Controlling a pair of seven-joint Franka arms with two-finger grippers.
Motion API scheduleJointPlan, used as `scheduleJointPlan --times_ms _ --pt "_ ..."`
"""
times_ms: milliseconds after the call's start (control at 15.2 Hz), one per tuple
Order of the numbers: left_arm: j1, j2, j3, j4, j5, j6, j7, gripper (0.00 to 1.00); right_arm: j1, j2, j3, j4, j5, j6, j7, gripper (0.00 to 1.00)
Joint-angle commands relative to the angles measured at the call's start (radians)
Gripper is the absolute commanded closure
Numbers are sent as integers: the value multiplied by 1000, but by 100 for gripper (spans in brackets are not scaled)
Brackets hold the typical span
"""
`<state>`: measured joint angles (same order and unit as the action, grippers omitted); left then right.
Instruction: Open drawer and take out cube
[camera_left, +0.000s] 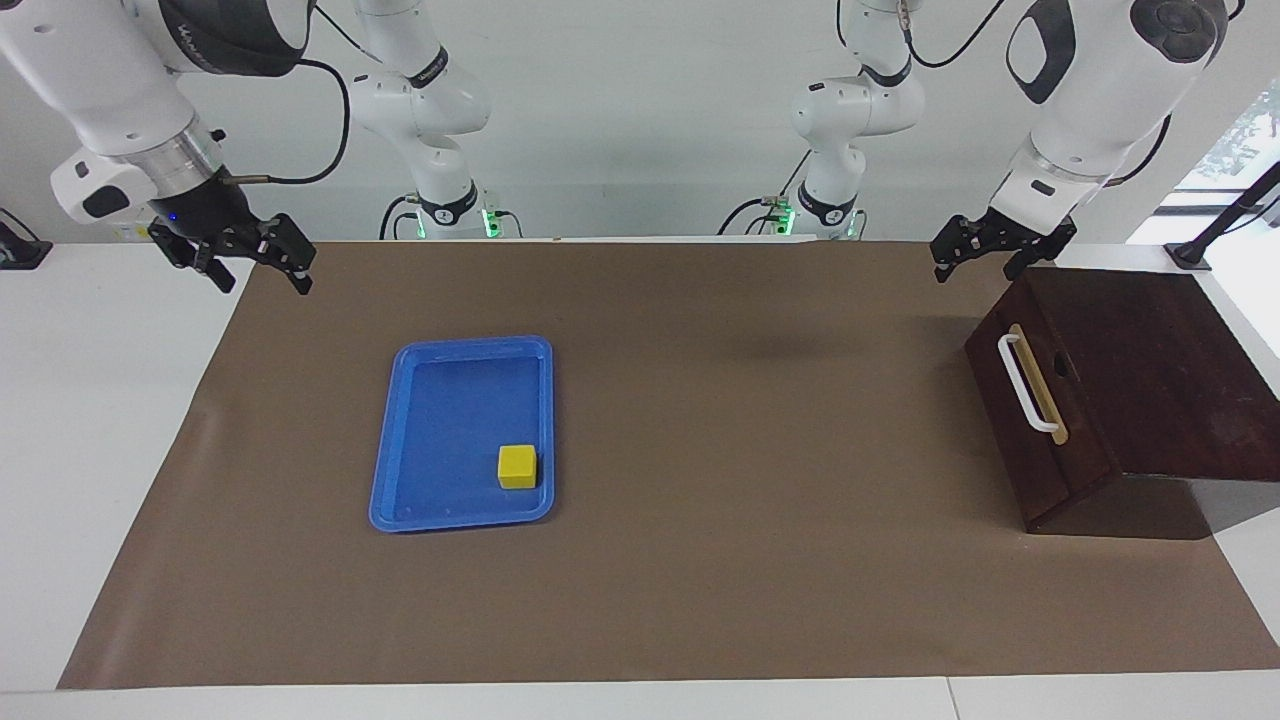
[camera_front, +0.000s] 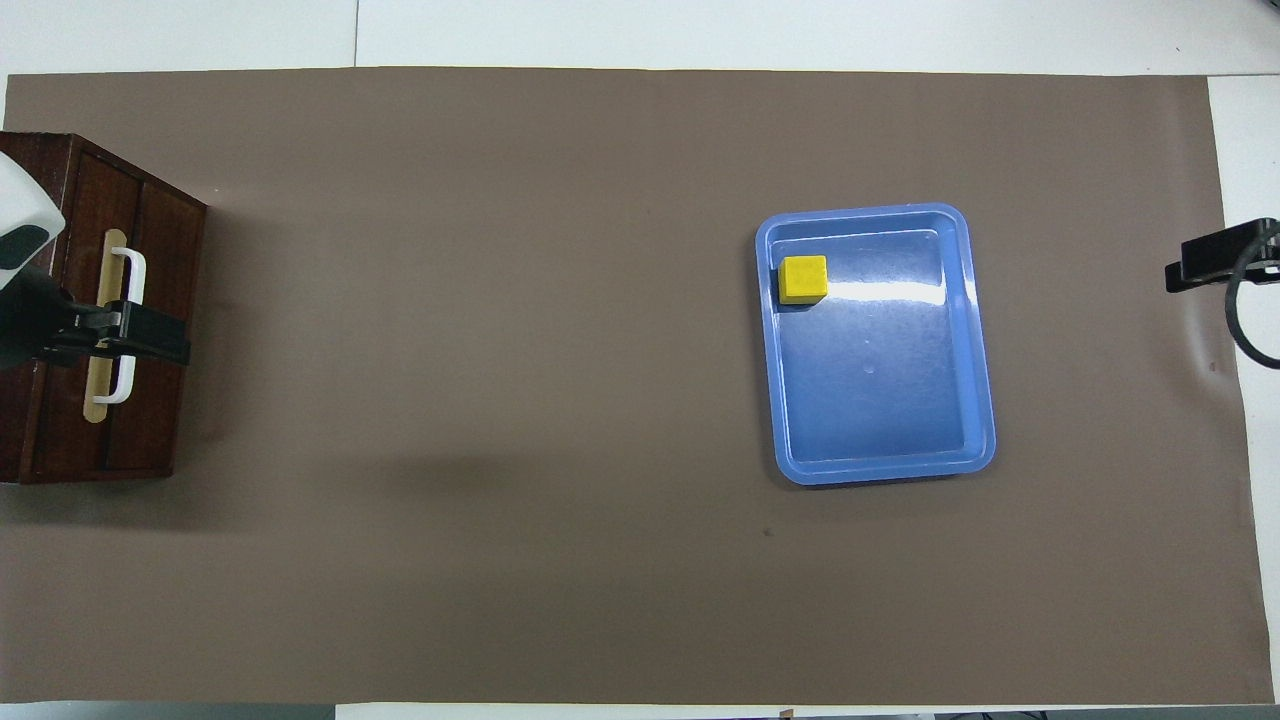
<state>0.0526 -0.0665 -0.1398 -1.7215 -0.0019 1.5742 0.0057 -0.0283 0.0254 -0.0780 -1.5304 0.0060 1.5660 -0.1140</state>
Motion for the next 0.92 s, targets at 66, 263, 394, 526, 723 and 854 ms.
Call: scheduleJointPlan --times_ms 66,263,394,526,723,854 --pt "-19 7 9 17 -7 -16 31 0 -22 -13 18 -29 -31 49 -136 0" --pt "-19 7 9 16 -7 -16 31 0 -76 -45 79 -97 -30 40 -131 0" --pt "-20 5 11 16 -6 -19 21 0 -100 -80 93 -176 -31 39 -109 0" --pt "-11 4 12 16 -6 -19 19 0 -102 -105 95 -232 -32 37 -111 0" --pt "-3 4 20 16 -6 -19 20 0 -85 -85 77 -222 -35 55 -105 0" --pt "-5 4 20 16 -6 -19 20 0 -75 -52 57 -131 -35 43 -105 0"
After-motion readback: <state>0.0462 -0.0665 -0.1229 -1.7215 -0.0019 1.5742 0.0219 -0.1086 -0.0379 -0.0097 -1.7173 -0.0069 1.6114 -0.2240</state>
